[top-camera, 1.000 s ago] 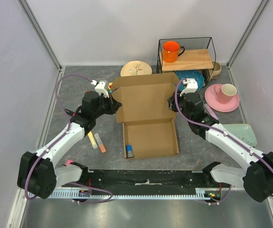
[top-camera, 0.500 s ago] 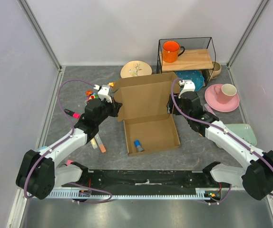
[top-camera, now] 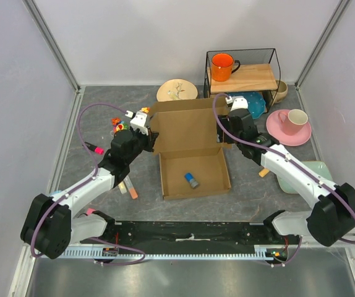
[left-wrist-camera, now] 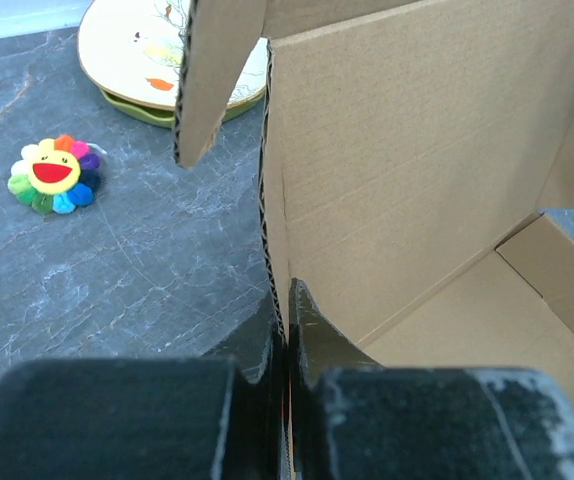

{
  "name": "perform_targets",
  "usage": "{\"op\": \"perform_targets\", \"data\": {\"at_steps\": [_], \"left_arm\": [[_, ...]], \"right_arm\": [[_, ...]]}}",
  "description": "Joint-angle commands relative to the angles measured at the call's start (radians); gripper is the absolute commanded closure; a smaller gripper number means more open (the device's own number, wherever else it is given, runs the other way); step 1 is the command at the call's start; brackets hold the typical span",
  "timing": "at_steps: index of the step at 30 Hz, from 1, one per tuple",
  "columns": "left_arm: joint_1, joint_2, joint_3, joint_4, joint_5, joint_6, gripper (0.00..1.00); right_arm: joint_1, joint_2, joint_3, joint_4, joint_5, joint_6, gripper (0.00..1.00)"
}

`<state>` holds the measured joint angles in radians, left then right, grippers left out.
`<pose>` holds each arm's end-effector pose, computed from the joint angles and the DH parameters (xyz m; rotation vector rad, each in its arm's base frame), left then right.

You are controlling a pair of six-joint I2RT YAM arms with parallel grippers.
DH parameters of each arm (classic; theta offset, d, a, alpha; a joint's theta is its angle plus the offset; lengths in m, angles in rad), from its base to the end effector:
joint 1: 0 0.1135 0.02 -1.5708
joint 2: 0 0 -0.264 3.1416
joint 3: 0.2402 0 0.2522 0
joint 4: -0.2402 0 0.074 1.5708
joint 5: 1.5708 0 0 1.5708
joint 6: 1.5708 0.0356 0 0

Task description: Fold the paper box

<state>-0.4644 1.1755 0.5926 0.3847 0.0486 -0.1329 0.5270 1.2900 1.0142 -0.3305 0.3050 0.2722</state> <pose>0.2346 -0.1195 0.2508 0.3310 1.7624 -0.4738 0.2540 0.1354 0.2967 -0.1012 2.1460 0.1329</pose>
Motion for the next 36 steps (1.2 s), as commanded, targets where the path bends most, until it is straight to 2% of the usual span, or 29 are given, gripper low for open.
{"op": "perform_targets", "data": {"at_steps": [1, 5, 12, 19, 22, 31, 36], "left_arm": [[-0.010, -0.005, -0.014, 0.079, -0.018, 0.087, 0.98], [-0.013, -0.010, -0.048, 0.111, -0.010, 0.128, 0.98], [-0.019, -0.037, -0.109, 0.174, -0.039, 0.168, 0.98], [-0.023, -0.048, -0.129, 0.192, -0.046, 0.200, 0.98], [-0.025, -0.050, -0.132, 0.192, -0.046, 0.208, 0.98], [-0.025, -0.047, -0.134, 0.195, -0.084, 0.226, 0.98], [-0.025, -0.045, -0.135, 0.200, -0.093, 0.230, 0.98]], "right_arm": [[0.005, 0.045, 0.063, -0.016, 0.057, -0.054, 0.26], [-0.001, 0.063, 0.072, -0.013, 0.097, -0.082, 0.27], [-0.007, 0.034, -0.003, 0.047, 0.072, -0.094, 0.27], [-0.035, 0.107, 0.018, 0.102, -0.020, -0.103, 0.31], [-0.036, 0.123, 0.038, 0.076, -0.044, -0.107, 0.36], [-0.035, 0.065, -0.046, 0.064, -0.079, -0.084, 0.49], [-0.035, 0.057, -0.066, 0.065, -0.086, -0.073, 0.69]]}}
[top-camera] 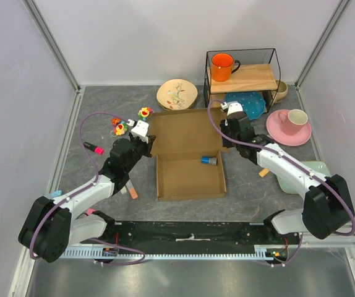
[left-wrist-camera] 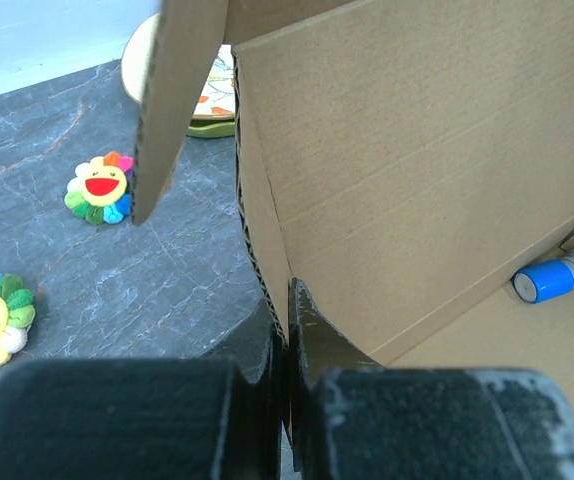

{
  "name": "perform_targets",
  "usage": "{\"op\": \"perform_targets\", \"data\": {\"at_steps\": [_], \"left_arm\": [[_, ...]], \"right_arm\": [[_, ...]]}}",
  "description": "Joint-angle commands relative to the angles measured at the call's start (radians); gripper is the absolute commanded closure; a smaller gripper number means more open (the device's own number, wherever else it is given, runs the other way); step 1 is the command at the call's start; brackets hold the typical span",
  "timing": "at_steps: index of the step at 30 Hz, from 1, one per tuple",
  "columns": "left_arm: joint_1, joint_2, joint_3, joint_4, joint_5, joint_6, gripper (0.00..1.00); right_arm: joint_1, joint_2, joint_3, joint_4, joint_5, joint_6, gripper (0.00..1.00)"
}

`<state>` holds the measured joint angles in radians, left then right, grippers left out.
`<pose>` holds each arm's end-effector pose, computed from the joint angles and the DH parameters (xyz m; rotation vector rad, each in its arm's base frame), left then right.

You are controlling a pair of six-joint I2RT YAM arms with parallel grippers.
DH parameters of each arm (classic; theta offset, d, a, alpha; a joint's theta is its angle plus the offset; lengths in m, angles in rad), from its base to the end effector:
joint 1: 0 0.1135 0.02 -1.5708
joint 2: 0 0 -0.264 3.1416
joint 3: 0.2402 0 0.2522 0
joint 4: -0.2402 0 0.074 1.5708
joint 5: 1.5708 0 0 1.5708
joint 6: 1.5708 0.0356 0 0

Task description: Fold the paper box

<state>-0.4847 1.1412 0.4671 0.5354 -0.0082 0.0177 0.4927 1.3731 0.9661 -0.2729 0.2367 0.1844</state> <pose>0.2191 -0.1150 0.2323 0.4219 1.6687 -0.3397 0.2694 0.1352 0.2622 -0.2170 2.2198 0.1034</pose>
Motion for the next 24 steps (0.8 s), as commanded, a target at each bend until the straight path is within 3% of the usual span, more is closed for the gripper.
{"op": "perform_targets", "data": {"at_steps": [1, 8, 11, 14, 18, 24], "left_arm": [[-0.005, -0.012, -0.010, 0.049, -0.042, 0.076, 0.98], [-0.005, -0.014, 0.004, 0.025, -0.075, 0.028, 0.98], [-0.006, -0.017, 0.025, -0.023, -0.078, -0.008, 0.91], [-0.011, -0.020, 0.056, -0.090, -0.079, -0.056, 0.82], [-0.012, -0.044, 0.083, -0.141, -0.101, -0.075, 0.61], [-0.011, -0.104, 0.160, -0.386, -0.085, -0.048, 0.39]], "right_arm": [[0.001, -0.031, -0.021, 0.008, -0.020, 0.016, 0.71], [0.006, -0.092, -0.107, 0.070, -0.010, 0.038, 0.89], [0.013, -0.132, -0.161, 0.118, -0.001, 0.056, 0.92], [0.038, -0.172, -0.217, 0.169, 0.041, 0.067, 0.95], [0.061, -0.209, -0.253, 0.198, 0.095, 0.072, 0.97], [0.075, -0.229, -0.276, 0.227, 0.134, 0.053, 0.99]]}}
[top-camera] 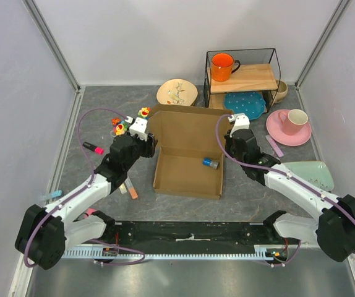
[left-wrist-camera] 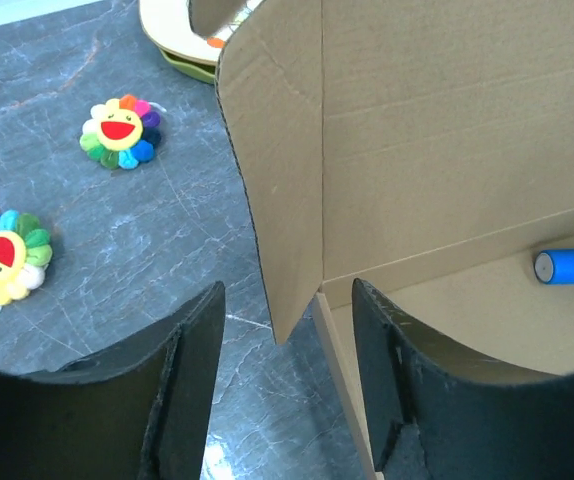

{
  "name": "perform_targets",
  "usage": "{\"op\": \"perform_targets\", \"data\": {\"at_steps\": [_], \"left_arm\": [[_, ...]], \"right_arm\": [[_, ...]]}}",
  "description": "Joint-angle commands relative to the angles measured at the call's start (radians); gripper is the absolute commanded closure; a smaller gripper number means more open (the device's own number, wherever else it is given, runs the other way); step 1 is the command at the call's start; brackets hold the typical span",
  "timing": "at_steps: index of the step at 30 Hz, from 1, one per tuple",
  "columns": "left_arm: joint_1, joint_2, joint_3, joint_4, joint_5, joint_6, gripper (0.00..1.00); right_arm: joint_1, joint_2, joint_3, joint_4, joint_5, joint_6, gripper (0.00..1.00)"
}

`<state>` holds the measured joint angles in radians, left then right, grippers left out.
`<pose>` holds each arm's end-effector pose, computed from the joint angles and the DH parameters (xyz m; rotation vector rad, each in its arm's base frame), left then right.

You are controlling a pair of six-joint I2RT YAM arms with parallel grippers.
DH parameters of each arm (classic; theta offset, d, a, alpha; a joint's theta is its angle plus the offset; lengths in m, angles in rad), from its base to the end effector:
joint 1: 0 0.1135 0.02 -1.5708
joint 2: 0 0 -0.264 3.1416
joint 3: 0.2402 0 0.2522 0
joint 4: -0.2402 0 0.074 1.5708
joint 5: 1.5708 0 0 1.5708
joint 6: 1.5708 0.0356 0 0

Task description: Fold the paper box

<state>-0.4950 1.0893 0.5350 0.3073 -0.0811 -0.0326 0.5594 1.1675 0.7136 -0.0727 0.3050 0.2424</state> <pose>0.2159 -0.1133 0.2428 0.3623 1.7909 -0.2995 0.2228 0.1269 0.2486 -0.1458 2.0701 0.1716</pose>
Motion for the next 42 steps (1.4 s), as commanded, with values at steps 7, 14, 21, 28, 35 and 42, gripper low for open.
{"op": "perform_targets", "data": {"at_steps": [7, 14, 21, 28, 35, 42], "left_arm": [[0.010, -0.088, 0.175, -0.404, 0.041, 0.031, 0.22], [0.038, 0.018, 0.241, -0.447, 0.158, 0.031, 0.14], [0.049, 0.156, 0.339, -0.476, 0.181, 0.069, 0.32], [0.056, 0.193, 0.381, -0.499, 0.150, 0.089, 0.46], [0.067, 0.221, 0.393, -0.494, 0.128, 0.102, 0.45], [0.067, 0.213, 0.370, -0.473, 0.184, 0.097, 0.60]], "right_arm": [[0.034, -0.022, -0.042, 0.067, 0.085, -0.032, 1.00], [0.060, -0.035, -0.043, 0.057, 0.086, -0.049, 1.00], [0.074, -0.055, -0.037, 0.044, 0.098, -0.061, 1.00], [0.076, -0.045, -0.022, 0.040, 0.100, -0.071, 1.00], [0.076, -0.048, -0.020, 0.037, 0.100, -0.071, 1.00], [0.076, -0.046, -0.022, 0.036, 0.100, -0.069, 1.00]]}}
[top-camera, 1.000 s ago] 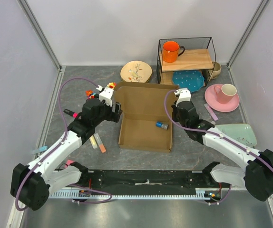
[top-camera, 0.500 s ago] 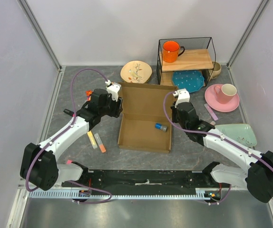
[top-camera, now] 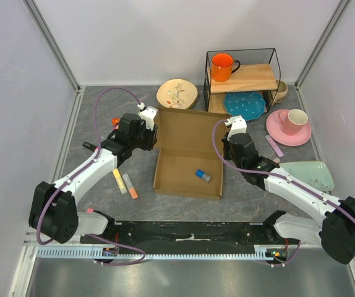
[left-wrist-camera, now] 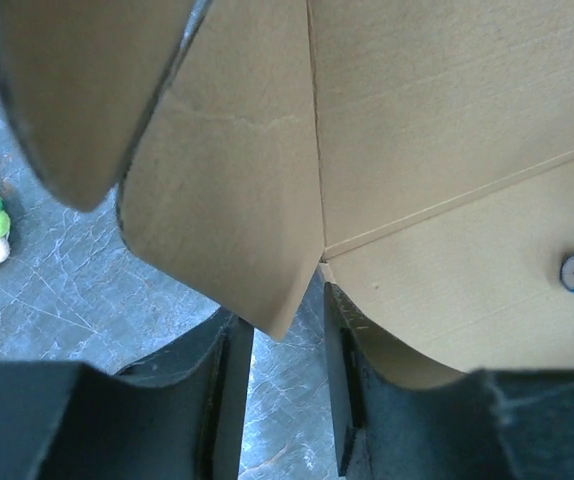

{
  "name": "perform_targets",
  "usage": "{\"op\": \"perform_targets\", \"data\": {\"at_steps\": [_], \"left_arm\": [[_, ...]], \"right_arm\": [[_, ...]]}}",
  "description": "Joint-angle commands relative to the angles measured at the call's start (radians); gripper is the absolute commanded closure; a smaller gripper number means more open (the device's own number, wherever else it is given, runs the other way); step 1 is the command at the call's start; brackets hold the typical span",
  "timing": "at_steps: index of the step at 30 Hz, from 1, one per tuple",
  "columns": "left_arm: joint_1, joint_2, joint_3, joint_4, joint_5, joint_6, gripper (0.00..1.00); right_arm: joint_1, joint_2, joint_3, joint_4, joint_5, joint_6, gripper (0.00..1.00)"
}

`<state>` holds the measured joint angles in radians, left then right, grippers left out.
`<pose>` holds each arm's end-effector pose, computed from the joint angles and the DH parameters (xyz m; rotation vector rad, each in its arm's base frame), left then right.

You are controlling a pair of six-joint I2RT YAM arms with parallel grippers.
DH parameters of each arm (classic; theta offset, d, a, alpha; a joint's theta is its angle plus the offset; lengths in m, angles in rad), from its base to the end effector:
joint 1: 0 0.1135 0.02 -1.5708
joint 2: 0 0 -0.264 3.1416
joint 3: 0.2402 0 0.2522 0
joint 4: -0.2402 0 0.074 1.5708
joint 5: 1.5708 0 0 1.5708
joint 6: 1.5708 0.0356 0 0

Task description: Fold the paper box

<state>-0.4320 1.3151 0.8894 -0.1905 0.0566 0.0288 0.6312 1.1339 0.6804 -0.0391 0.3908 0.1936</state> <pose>0.2630 -0.1235 0.2591 0.5339 2.1349 -0.2889 0.2090 0.1360 0.2488 -0.2041 2.0150 0.1175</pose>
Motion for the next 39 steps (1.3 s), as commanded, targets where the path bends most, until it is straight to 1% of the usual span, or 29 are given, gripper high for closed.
{"op": "perform_targets", "data": {"at_steps": [1, 2, 4, 5, 7, 8, 10, 11, 13, 14, 15, 17, 18, 19, 23, 25, 26, 28, 29, 31, 34, 39], "left_arm": [[0.004, -0.017, 0.010, 0.042, 0.060, 0.039, 0.62], [0.004, -0.022, 0.002, 0.045, 0.080, 0.042, 0.67], [0.004, -0.024, 0.002, 0.054, 0.086, 0.036, 0.71], [0.004, -0.024, -0.001, 0.059, 0.089, 0.034, 0.75], [0.004, -0.027, -0.007, 0.069, 0.094, 0.026, 0.78], [0.004, -0.028, -0.016, 0.086, 0.100, 0.019, 0.83], [0.004, -0.040, -0.032, 0.108, 0.110, 0.005, 0.88], [0.004, -0.045, -0.049, 0.135, 0.127, -0.010, 0.92], [0.004, -0.062, -0.072, 0.170, 0.144, -0.051, 0.97], [0.004, -0.086, -0.107, 0.186, 0.152, -0.065, 0.98], [0.004, -0.102, -0.130, 0.259, 0.155, -0.078, 0.98], [-0.002, -0.147, -0.196, 0.318, 0.138, -0.107, 0.98], [-0.011, -0.164, -0.220, 0.379, 0.128, -0.112, 0.98], [-0.019, -0.180, -0.260, 0.405, 0.109, -0.119, 0.98], [-0.060, -0.238, -0.340, 0.519, 0.010, -0.119, 0.98], [-0.097, -0.254, -0.357, 0.548, -0.036, -0.110, 0.98], [-0.109, -0.257, -0.357, 0.551, -0.099, -0.104, 0.98], [-0.149, -0.257, -0.357, 0.565, -0.159, -0.095, 0.98], [-0.160, -0.257, -0.356, 0.566, -0.217, -0.096, 0.98], [-0.186, -0.246, -0.346, 0.565, -0.268, -0.110, 0.98], [-0.217, -0.225, -0.340, 0.566, -0.381, -0.135, 0.98], [-0.278, -0.188, -0.334, 0.574, -0.497, -0.164, 0.98]], "right_arm": [[0.005, -0.013, 0.011, 0.002, 0.011, -0.020, 1.00], [0.005, -0.013, 0.013, 0.002, 0.011, -0.020, 1.00], [0.005, -0.014, 0.013, 0.002, 0.010, -0.020, 1.00], [0.005, -0.014, 0.013, 0.002, 0.010, -0.020, 1.00], [0.009, -0.016, 0.013, -0.001, 0.010, -0.020, 1.00], [0.010, -0.016, 0.013, -0.001, 0.011, -0.020, 1.00], [0.012, -0.017, 0.016, -0.005, 0.014, -0.019, 1.00], [0.013, -0.020, 0.016, -0.008, 0.016, -0.017, 1.00], [0.013, -0.023, 0.021, -0.015, 0.020, -0.010, 1.00], [0.013, -0.025, 0.022, -0.016, 0.020, -0.006, 1.00], [0.016, -0.026, 0.024, -0.021, 0.019, -0.002, 1.00], [0.019, -0.025, 0.027, -0.027, 0.025, 0.007, 1.00], [0.025, -0.025, 0.025, -0.028, 0.037, 0.009, 1.00], [0.028, -0.023, 0.027, -0.028, 0.045, 0.013, 1.00], [0.054, -0.011, 0.030, -0.030, 0.095, 0.020, 1.00], [0.071, 0.003, 0.037, -0.036, 0.140, 0.023, 1.00], [0.076, 0.007, 0.045, -0.047, 0.158, 0.038, 1.00], [0.091, 0.015, 0.051, -0.050, 0.198, 0.049, 1.00], [0.097, 0.017, 0.057, -0.054, 0.209, 0.062, 1.00], [0.117, 0.020, 0.062, -0.058, 0.241, 0.070, 1.00], [0.150, 0.015, 0.059, -0.053, 0.276, 0.084, 1.00], [0.199, 0.035, 0.056, -0.056, 0.318, 0.109, 1.00]]}}
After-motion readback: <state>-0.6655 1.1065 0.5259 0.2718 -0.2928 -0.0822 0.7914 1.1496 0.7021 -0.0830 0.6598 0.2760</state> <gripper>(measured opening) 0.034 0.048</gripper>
